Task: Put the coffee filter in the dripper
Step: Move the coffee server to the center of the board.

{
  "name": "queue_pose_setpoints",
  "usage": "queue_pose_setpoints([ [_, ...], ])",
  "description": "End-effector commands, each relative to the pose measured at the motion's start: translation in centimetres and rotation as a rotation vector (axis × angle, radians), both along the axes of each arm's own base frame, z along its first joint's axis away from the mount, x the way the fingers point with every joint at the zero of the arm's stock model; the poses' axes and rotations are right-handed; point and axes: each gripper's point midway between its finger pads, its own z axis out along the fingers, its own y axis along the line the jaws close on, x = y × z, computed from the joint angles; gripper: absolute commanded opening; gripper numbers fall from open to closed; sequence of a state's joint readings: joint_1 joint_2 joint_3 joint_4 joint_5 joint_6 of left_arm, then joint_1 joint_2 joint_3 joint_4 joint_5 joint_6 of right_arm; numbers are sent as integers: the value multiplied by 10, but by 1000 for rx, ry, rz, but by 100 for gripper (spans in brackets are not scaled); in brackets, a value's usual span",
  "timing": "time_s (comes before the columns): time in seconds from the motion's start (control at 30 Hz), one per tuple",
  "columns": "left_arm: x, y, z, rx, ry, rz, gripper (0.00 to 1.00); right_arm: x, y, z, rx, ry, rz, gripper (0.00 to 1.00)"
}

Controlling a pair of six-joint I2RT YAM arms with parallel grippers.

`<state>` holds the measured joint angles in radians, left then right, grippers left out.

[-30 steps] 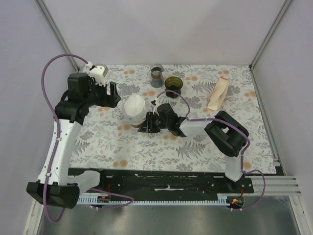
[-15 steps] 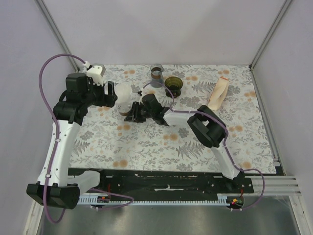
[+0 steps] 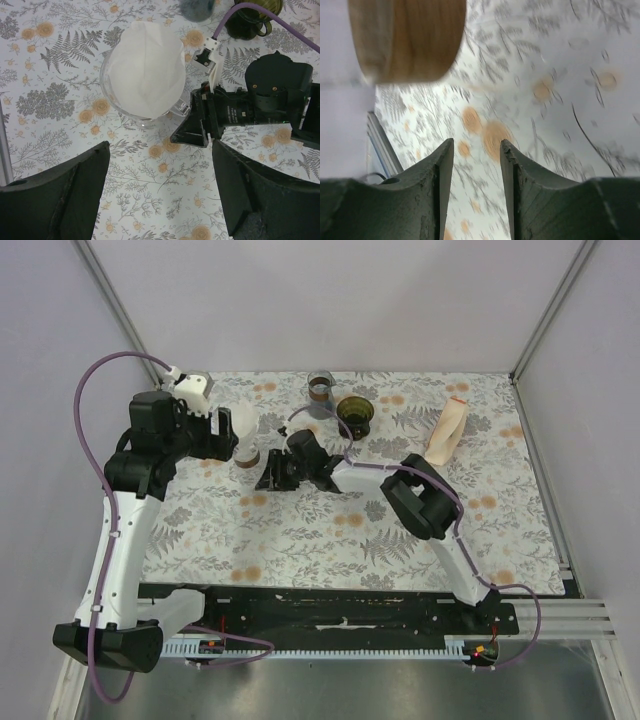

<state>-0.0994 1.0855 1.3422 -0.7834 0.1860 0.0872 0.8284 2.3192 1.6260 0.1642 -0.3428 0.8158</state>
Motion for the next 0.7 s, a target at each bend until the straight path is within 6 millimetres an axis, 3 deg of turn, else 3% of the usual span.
queue_pose_setpoints([
  [0.0,-1,-3,18,3,-49,-42,89,-9,-29,63,-6,-154,59,50],
  [0.2,-1,-5,19,4,-50,-60,89,-29,-98,84,-200,-286,89,59],
  [0.3,-1,-6,18,2,-47,-63,89,-24,-140,103,-318,-360,50,66],
  [0.43,2,-9,20,-6,-44,-79,89,2,-201,131,-452,-446,-81,77],
  [0.5,5,-9,20,-14,-38,-77,89,23,-233,143,-510,-464,-162,78],
  [0.67,10,-5,19,-8,-24,-64,89,74,-291,150,-606,-445,-317,78],
])
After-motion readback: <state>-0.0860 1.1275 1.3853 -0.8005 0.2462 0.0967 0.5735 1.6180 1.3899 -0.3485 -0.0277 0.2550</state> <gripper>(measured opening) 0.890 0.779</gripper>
